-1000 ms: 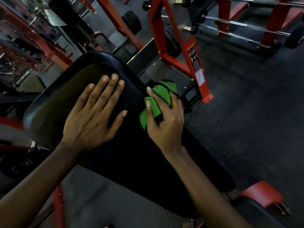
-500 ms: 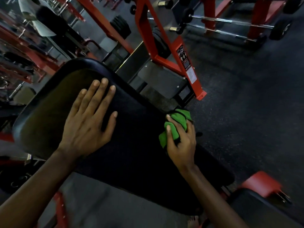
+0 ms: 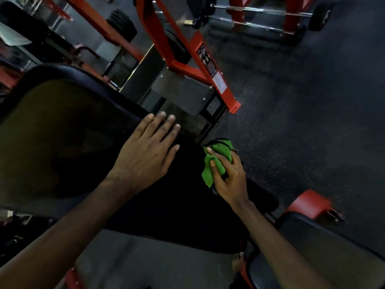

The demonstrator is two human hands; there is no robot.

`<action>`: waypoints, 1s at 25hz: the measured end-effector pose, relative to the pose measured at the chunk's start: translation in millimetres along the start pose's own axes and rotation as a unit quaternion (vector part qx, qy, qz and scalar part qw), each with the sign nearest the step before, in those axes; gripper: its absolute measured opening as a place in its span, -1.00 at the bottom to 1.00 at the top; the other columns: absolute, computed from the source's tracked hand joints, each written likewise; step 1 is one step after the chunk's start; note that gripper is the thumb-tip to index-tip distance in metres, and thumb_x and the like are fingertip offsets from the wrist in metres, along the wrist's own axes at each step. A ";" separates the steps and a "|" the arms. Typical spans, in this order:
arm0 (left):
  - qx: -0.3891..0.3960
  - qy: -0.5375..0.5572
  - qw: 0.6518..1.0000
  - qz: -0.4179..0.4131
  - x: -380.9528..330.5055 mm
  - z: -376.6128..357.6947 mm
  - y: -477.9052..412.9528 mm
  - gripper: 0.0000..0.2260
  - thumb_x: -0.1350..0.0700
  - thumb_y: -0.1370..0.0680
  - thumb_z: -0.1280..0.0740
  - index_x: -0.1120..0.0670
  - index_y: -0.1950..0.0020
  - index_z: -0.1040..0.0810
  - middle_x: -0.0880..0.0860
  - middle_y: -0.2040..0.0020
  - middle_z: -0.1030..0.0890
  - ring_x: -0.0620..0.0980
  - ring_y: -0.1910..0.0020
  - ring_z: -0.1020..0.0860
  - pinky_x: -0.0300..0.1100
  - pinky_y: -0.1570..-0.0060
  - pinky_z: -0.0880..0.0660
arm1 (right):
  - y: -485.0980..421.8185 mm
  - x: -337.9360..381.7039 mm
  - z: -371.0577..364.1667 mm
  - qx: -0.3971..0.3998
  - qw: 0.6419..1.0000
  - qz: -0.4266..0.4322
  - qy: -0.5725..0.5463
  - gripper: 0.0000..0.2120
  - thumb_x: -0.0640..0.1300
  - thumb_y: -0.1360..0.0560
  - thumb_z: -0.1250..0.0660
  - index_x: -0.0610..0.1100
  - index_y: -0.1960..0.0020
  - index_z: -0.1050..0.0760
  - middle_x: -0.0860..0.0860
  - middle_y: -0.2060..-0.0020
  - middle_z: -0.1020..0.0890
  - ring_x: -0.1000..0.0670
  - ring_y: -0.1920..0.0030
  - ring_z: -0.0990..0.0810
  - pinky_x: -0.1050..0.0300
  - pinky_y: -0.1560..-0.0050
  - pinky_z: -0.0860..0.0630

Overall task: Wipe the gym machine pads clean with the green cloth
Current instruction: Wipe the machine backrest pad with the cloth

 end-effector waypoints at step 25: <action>0.098 0.018 0.993 -0.065 -109.8 -49.4 -17.5 -0.52 0.00 -0.62 -0.12 0.22 -0.45 -0.45 0.20 -0.42 -0.49 0.21 -0.46 -0.37 0.08 -0.49 -0.12 | 28.7 -67.1 23.6 0.020 0.997 -0.059 0.053 -0.72 -0.01 -0.64 -0.28 -0.02 -0.30 -0.59 -0.04 -0.22 -0.53 -0.08 -0.22 -0.50 0.00 -0.26 -0.47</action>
Point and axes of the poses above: each hand's wrist, its own y-axis away from the middle knuckle, its own z-axis out of the back of the hand, x = y × z, the point moved 3 cm from there along -y, towards the middle knuckle
